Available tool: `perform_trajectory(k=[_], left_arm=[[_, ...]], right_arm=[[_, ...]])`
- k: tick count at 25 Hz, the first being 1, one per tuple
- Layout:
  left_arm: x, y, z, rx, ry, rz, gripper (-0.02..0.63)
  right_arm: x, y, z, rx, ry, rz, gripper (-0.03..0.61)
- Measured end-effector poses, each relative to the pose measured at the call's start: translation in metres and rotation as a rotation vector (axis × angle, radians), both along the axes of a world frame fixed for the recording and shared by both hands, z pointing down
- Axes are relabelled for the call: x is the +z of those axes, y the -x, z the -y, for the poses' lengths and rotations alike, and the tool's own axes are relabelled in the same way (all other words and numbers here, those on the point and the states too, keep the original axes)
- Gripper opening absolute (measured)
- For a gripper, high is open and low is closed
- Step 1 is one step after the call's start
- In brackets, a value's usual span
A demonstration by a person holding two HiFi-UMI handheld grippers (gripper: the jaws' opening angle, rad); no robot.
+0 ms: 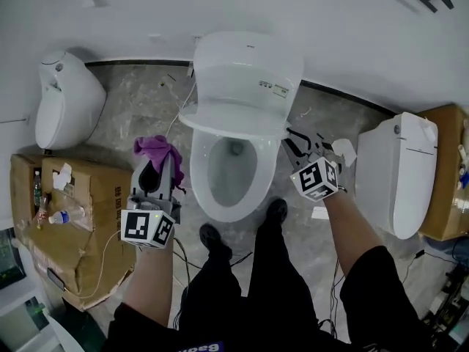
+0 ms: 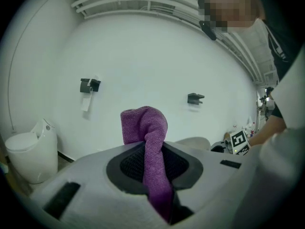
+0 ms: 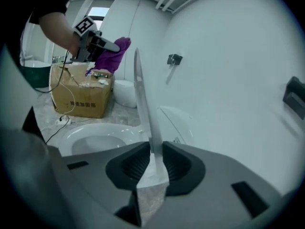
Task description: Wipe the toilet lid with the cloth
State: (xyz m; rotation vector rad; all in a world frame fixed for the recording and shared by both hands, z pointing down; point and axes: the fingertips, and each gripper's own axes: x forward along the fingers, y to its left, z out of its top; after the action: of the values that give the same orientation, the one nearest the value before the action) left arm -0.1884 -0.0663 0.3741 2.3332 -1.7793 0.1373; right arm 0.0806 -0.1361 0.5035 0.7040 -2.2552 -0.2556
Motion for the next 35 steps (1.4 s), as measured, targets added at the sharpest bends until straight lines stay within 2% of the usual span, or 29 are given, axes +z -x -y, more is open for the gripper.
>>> perform_trajectory(k=[3,6,10,13,16,19,25,35], left_arm=[[-0.004,-0.003,-0.015,0.075,-0.012,-0.014,0.066],[-0.01,-0.008,-0.029,0.164,-0.017,0.005,0.066],[-0.006,-0.018,-0.047,0.225,-0.007,0.026,0.066],[0.003,-0.027,-0.061,0.219,0.008,0.012,0.066],[0.017,-0.037,-0.073,0.195,0.033,-0.006,0.066],[0.026,-0.053,-0.084,0.188,0.051,-0.01,0.066],[0.03,-0.075,-0.099,0.175,0.056,-0.015,0.066],[0.03,-0.074,-0.131,0.162,0.068,-0.029,0.066]], right_arm=[[0.021,0.004,-0.05,-0.027,0.031,-0.11,0.078],[0.048,0.01,-0.099,-0.087,0.062,-0.225,0.095],[0.069,0.013,-0.138,-0.098,0.052,-0.256,0.1],[0.08,0.014,-0.15,-0.107,0.019,-0.279,0.1],[0.093,0.018,-0.162,-0.16,-0.005,-0.307,0.1],[0.108,0.02,-0.177,-0.202,-0.004,-0.32,0.106],[0.133,0.021,-0.193,-0.22,0.006,-0.338,0.115],[0.16,0.02,-0.209,-0.23,0.024,-0.413,0.124]])
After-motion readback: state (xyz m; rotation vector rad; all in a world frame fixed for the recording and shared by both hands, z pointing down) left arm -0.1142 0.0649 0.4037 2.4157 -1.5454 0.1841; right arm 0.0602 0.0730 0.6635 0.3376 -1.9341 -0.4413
